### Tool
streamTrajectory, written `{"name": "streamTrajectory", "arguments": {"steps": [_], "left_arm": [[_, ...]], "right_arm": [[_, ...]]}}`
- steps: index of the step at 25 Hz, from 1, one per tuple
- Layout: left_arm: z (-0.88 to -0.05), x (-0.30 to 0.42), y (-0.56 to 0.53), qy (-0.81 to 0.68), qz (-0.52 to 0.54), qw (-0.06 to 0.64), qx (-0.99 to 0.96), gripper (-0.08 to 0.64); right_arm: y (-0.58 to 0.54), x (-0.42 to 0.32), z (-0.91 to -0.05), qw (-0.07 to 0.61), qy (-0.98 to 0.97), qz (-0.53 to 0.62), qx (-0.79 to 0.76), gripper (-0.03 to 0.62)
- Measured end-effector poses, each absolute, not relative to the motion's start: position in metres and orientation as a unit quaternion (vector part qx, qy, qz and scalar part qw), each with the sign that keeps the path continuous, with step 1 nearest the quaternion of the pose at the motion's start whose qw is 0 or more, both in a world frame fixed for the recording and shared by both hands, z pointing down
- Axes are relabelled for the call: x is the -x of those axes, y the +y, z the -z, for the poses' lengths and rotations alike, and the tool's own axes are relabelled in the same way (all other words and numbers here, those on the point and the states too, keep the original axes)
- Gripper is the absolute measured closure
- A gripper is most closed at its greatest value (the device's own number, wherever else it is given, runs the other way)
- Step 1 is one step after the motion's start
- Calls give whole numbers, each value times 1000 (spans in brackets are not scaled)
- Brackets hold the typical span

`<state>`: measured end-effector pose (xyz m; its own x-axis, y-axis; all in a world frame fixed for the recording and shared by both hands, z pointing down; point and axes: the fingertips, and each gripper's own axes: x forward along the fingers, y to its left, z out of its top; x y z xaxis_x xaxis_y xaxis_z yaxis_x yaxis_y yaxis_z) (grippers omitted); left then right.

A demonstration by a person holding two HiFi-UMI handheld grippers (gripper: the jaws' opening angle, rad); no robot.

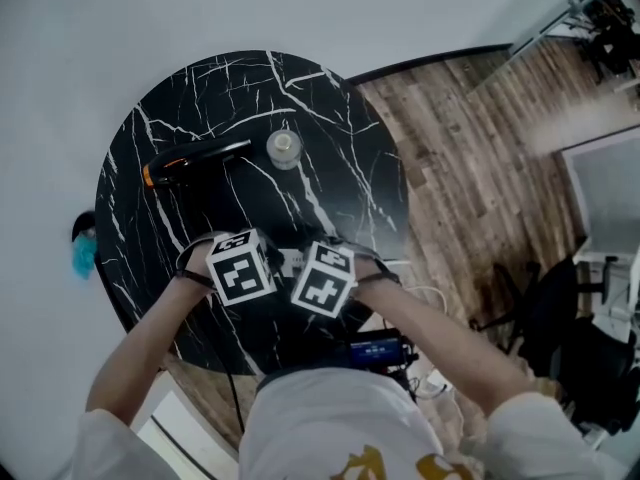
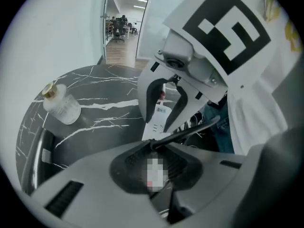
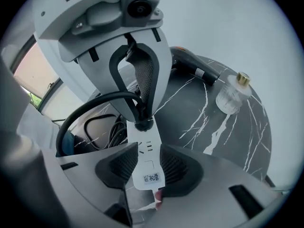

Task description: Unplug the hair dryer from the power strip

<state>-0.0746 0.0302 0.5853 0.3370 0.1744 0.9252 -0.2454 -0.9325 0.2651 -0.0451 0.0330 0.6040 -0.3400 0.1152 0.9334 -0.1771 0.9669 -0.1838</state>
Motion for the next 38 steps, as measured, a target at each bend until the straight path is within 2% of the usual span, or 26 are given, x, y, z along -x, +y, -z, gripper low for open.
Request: {"name": "streamTrajectory", "arguments": {"steps": [3, 7, 8, 11, 12, 13, 16, 17, 19, 21, 24, 30, 34, 38], "left_arm": [[-585, 75, 33, -31, -582, 172, -794, 512], [-583, 78, 15, -44, -549, 246, -798, 512], [-582, 75, 17, -42, -548, 238, -801, 511], [-585, 75, 33, -31, -600, 136, -788, 512], [-587, 78, 34, -32, -606, 126, -784, 512], [-588, 82, 31, -40, -605, 140, -783, 512], [-576, 75, 21, -55, -542, 239, -804, 511], [-561, 65, 19, -57, -517, 240, -820, 512], [-528, 46, 0, -68, -499, 182, -845, 512], [-529, 43, -12, -63, -535, 121, -834, 512], [-547, 56, 2, -65, -538, 157, -826, 511], [-560, 70, 19, -96, -528, 176, -825, 511], [-563, 75, 24, -117, -526, 170, -825, 509], [-570, 77, 30, -115, -539, 157, -819, 509]], "right_arm": [[35, 46, -604, 573, -809, -127, -18, 443], [35, 44, -604, 568, -811, -136, -22, 445], [34, 45, -604, 567, -811, -142, -24, 445], [32, 45, -604, 566, -811, -147, -21, 473], [33, 46, -603, 566, -812, -143, -18, 476], [35, 45, -604, 567, -812, -138, -17, 476], [36, 45, -605, 566, -814, -129, -22, 476], [36, 46, -605, 565, -815, -127, -20, 476], [33, 48, -605, 562, -817, -125, -15, 476], [33, 46, -605, 562, -817, -129, -21, 477], [38, 44, -606, 551, -822, -137, -35, 477], [34, 47, -605, 538, -829, -148, -40, 477], [34, 44, -604, 520, -838, -155, -56, 477], [28, 41, -587, 467, -860, -183, -91, 476]]}}
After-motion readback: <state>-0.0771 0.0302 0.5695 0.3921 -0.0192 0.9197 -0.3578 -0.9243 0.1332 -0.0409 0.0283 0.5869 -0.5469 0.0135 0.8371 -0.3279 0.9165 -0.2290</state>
